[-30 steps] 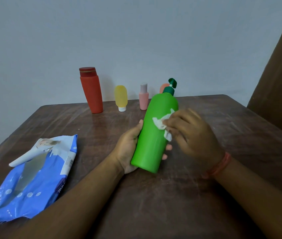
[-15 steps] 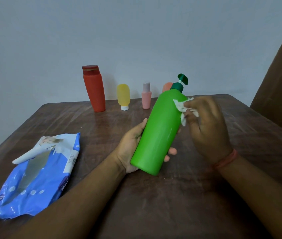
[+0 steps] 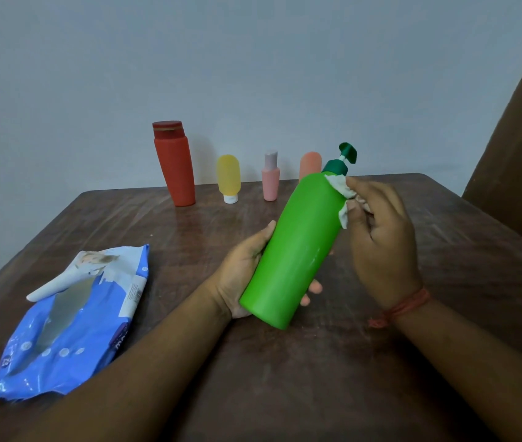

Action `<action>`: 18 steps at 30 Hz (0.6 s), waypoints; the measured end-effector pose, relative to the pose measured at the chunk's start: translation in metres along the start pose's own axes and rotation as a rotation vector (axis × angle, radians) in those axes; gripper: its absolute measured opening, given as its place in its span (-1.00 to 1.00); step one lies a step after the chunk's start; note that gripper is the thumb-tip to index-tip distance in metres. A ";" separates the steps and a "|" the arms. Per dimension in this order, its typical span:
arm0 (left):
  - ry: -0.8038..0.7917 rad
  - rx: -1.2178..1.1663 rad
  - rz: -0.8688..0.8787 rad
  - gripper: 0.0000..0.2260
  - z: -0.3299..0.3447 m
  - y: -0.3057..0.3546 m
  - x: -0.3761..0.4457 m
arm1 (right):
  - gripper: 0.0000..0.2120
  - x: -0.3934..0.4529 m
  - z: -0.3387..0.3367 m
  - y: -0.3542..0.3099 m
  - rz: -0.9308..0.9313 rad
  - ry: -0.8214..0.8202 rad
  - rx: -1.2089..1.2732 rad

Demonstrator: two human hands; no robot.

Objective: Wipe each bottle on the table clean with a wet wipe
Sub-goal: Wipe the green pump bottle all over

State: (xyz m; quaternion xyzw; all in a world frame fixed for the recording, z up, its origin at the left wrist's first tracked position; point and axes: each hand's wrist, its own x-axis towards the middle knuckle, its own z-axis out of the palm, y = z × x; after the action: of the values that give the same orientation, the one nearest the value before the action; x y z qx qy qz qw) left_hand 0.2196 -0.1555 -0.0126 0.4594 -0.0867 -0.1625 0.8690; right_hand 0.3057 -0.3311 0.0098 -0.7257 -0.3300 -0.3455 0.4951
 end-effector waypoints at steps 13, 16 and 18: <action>0.120 0.038 0.009 -0.38 0.007 -0.001 0.004 | -0.80 0.002 0.005 -0.003 0.458 0.072 0.307; 0.217 -0.029 0.075 -0.41 0.007 0.003 0.002 | -0.84 -0.017 0.012 -0.011 0.239 -0.129 0.145; 0.258 -0.054 0.110 -0.42 0.008 0.005 0.001 | -0.95 -0.020 0.015 -0.012 0.092 -0.160 0.070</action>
State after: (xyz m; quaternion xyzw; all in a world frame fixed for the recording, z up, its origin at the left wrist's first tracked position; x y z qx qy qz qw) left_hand 0.2194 -0.1594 -0.0041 0.4474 0.0053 -0.0564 0.8925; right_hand 0.2881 -0.3158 -0.0050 -0.7477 -0.3465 -0.2516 0.5075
